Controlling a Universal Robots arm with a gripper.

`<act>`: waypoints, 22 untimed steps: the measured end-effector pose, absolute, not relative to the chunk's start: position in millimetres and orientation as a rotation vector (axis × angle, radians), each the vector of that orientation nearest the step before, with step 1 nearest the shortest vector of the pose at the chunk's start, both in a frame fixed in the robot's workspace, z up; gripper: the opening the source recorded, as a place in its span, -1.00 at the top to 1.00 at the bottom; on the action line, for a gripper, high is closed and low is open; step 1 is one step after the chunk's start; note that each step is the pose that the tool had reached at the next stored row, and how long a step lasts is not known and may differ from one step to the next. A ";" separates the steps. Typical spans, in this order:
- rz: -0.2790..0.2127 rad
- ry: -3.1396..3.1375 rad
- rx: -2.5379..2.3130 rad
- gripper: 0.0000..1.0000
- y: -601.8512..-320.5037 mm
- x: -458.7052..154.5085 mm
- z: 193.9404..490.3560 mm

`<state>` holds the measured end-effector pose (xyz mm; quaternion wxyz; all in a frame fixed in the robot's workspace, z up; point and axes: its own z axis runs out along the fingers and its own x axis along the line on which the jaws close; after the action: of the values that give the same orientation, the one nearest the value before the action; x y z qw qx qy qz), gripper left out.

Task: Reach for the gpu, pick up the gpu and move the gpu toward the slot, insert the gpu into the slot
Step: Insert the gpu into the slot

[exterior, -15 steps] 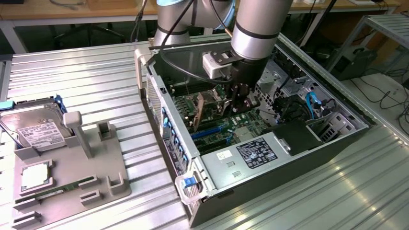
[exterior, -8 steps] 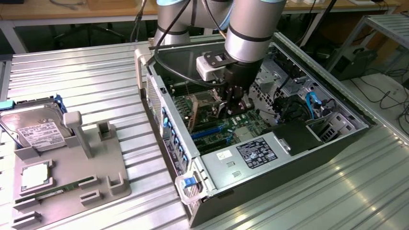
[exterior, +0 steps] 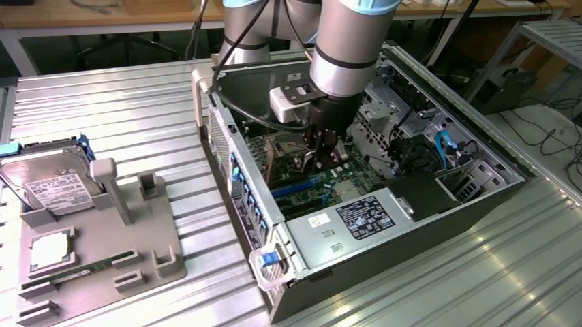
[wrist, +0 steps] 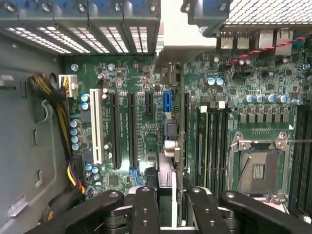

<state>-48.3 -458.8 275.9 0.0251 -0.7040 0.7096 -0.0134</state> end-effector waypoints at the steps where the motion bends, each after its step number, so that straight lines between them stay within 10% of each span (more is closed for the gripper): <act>1: -0.040 2.195 -2.178 0.45 -458.8 -49.0 275.3; 22: -0.046 2.190 -2.176 0.45 -458.2 -63.8 265.3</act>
<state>-63.8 -458.2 265.3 0.0269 -0.7044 0.7091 -0.0149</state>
